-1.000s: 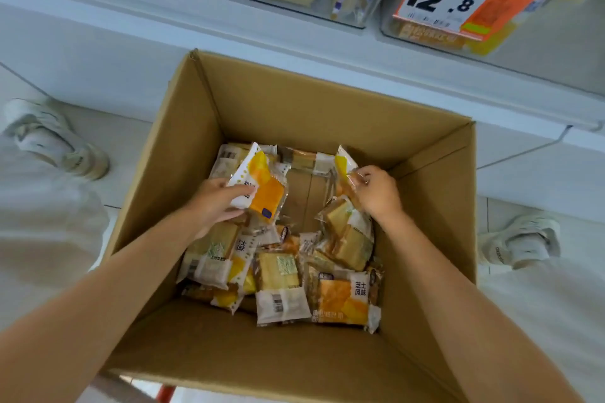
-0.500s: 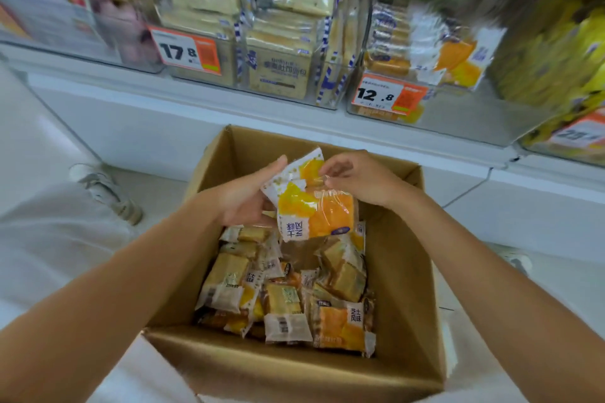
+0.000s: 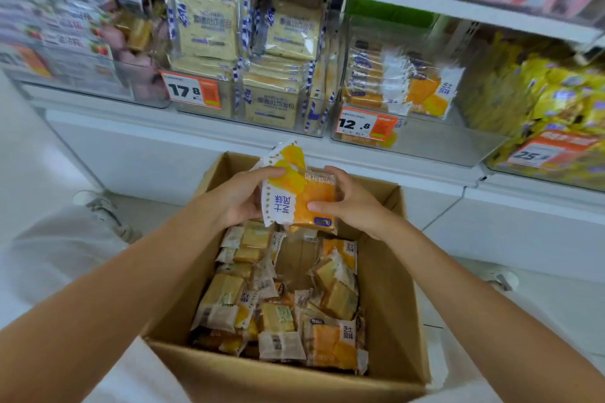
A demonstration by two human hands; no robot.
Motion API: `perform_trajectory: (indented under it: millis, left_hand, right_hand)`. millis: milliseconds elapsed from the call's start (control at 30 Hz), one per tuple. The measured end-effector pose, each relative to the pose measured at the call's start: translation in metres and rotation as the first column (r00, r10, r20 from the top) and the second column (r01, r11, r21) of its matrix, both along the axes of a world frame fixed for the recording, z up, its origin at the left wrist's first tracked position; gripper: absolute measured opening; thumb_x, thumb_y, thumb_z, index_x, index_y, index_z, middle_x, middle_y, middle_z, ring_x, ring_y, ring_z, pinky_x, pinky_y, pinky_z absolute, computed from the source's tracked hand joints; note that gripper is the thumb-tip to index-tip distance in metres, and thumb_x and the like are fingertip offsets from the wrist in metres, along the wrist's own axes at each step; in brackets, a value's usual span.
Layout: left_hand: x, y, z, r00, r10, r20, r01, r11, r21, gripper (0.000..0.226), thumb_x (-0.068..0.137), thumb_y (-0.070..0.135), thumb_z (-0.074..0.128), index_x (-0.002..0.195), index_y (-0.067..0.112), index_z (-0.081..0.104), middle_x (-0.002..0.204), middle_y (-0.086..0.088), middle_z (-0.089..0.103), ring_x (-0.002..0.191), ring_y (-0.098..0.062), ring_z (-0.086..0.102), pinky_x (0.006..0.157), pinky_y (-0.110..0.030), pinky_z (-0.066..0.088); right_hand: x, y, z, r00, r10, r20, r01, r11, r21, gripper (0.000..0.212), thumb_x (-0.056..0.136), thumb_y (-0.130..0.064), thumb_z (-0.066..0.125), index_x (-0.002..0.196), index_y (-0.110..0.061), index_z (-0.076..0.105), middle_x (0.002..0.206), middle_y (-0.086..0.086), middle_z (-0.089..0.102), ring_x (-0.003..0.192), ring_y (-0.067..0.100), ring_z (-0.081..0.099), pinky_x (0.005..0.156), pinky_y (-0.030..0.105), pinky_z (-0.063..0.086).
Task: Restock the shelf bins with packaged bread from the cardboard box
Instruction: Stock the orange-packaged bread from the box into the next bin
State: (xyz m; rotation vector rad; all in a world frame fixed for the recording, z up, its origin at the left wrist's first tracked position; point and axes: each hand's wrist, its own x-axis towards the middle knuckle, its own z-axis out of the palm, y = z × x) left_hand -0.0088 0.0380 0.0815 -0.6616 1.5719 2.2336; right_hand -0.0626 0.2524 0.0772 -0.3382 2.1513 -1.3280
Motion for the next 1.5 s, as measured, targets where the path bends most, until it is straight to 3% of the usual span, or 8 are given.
perform_trajectory:
  millis: [233,433,533,767,900,967,1267,1500]
  left_hand:
    - [0.018,0.014,0.005,0.969,-0.156,-0.193,0.171,0.983,0.065,0.059,0.081,0.052,0.058,0.132,0.023,0.055,0.124,-0.007,0.067,0.114,-0.027,0.065,0.090,-0.044,0.056]
    - [0.010,0.028,0.012,0.985,-0.125,-0.120,0.115,0.989,-0.091,0.050,0.086,0.013,0.071,0.132,0.018,0.050,0.116,-0.007,0.070,0.105,-0.024,0.069,0.088,-0.044,0.058]
    - [0.002,0.016,0.029,0.963,-0.254,-0.086,0.248,0.966,-0.076,0.046,0.088,0.015,0.068,0.131,0.016,0.053,0.114,-0.006,0.073,0.101,-0.022,0.071,0.078,-0.039,0.061]
    - [-0.008,0.028,0.048,0.961,-0.172,-0.216,0.084,0.928,-0.364,0.068,0.068,0.017,0.087,0.126,0.026,0.053,0.110,-0.009,0.071,0.091,-0.027,0.074,0.078,-0.045,0.061]
    - [-0.018,0.033,0.060,0.889,-0.360,-0.283,0.061,0.705,-0.706,0.055,0.074,0.014,0.085,0.118,0.035,0.057,0.109,-0.003,0.069,0.082,-0.029,0.073,0.074,-0.050,0.060]
    - [-0.030,0.040,0.077,0.806,-0.538,-0.245,0.110,0.543,-0.832,0.055,0.077,0.017,0.083,0.121,0.035,0.057,0.116,0.005,0.066,0.085,-0.018,0.071,0.077,-0.044,0.060]
    - [-0.124,0.103,0.135,0.611,-0.632,-0.476,-0.078,0.551,-0.831,0.099,0.071,0.029,0.088,0.149,0.030,0.026,0.138,0.018,0.042,0.106,0.013,0.050,0.085,-0.004,0.040]
    - [-0.241,0.130,0.084,0.658,-0.753,0.025,0.015,-0.019,-1.000,0.074,0.096,0.058,0.046,0.157,0.029,0.016,0.166,-0.003,0.007,0.153,-0.024,0.005,0.123,-0.048,0.009]
  right_hand:
    - [0.019,-0.018,-0.016,0.870,-0.364,0.332,0.452,0.859,-0.242,0.081,0.065,-0.051,0.080,0.127,-0.009,0.047,0.120,0.012,0.066,0.094,0.025,0.072,0.070,0.038,0.061]
    - [0.024,-0.017,0.010,0.971,-0.192,0.145,0.192,0.981,0.009,0.075,0.067,-0.071,0.072,0.125,-0.025,0.055,0.119,-0.005,0.066,0.106,0.012,0.063,0.095,0.036,0.050]
    - [0.005,-0.004,0.021,0.898,-0.232,0.373,0.358,0.879,-0.314,0.112,0.064,-0.041,0.088,0.152,-0.029,0.019,0.135,0.005,0.059,0.118,0.024,0.061,0.103,0.055,0.045]
    - [-0.007,-0.010,0.032,0.752,-0.401,0.524,0.648,0.597,-0.473,0.039,0.094,-0.010,0.062,0.132,-0.007,0.050,0.127,0.015,0.063,0.105,0.024,0.066,0.085,0.042,0.055]
    - [-0.004,0.013,0.047,0.833,-0.430,-0.350,0.418,0.901,-0.112,0.108,0.077,-0.023,0.081,0.154,-0.024,0.006,0.155,-0.003,0.025,0.141,0.014,0.028,0.114,0.036,0.024]
    - [-0.007,0.030,0.064,0.568,-0.003,-0.823,0.317,0.924,0.215,0.115,0.077,-0.040,0.077,0.155,-0.028,-0.007,0.164,-0.003,-0.001,0.150,0.014,-0.006,0.120,0.040,-0.005]
    - [-0.099,0.104,0.154,0.215,0.353,-0.910,0.432,0.802,0.413,0.049,0.079,-0.040,0.073,0.121,-0.020,0.057,0.117,0.002,0.060,0.116,0.023,0.053,0.114,0.043,0.011]
    - [-0.208,0.168,0.139,0.465,0.343,-0.816,0.553,0.608,0.570,0.054,0.080,-0.042,0.071,0.127,-0.023,0.052,0.123,0.004,0.059,0.119,0.025,0.051,0.112,0.044,0.019]
